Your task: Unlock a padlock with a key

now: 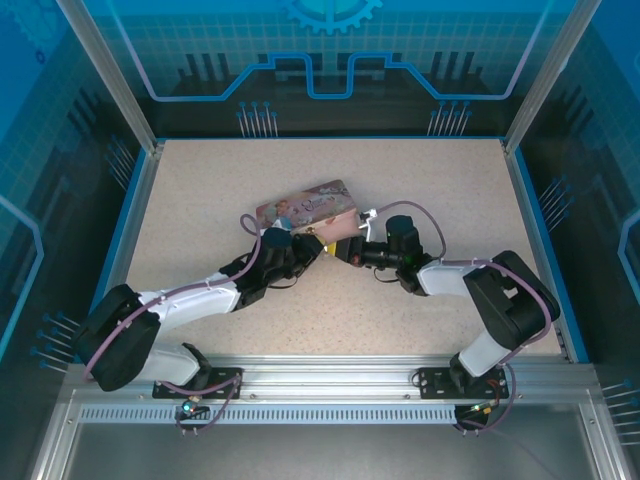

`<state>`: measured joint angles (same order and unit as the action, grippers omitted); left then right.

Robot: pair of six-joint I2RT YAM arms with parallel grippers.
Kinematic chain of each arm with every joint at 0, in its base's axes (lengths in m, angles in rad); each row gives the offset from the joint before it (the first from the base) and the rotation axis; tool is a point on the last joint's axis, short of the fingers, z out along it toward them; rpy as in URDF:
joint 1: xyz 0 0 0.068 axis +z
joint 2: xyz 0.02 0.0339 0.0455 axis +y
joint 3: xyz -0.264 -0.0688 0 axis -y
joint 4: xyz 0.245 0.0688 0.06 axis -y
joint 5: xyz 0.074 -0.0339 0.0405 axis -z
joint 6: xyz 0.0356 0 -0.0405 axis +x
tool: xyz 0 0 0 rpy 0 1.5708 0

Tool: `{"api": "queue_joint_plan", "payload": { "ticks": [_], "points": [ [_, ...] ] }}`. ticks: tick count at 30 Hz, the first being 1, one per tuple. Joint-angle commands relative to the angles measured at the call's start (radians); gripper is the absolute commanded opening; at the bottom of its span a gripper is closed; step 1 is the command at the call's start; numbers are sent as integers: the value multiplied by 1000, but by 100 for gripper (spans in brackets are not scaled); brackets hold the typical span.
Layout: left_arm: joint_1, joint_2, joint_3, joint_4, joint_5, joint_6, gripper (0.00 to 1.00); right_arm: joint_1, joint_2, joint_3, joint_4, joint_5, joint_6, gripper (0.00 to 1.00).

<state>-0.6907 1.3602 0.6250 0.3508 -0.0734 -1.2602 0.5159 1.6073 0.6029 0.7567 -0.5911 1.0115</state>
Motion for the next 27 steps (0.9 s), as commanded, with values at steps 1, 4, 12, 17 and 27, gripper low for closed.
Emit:
{"api": "queue_joint_plan", "payload": {
  "ticks": [1,4,12,17,27],
  "points": [
    [-27,7,-23,41,109,-24,0,15,9,38,206,-76,139,0],
    [-27,10,-28,49,110,-24,0,15,47,49,241,-85,220,0],
    [-27,13,-48,60,101,-26,0,17,84,35,295,-69,360,0],
    [-27,18,-57,72,101,-25,0,19,112,47,341,-81,435,0],
    [-21,17,-67,70,100,-14,0,24,103,39,324,-58,465,0]
  ]
}}
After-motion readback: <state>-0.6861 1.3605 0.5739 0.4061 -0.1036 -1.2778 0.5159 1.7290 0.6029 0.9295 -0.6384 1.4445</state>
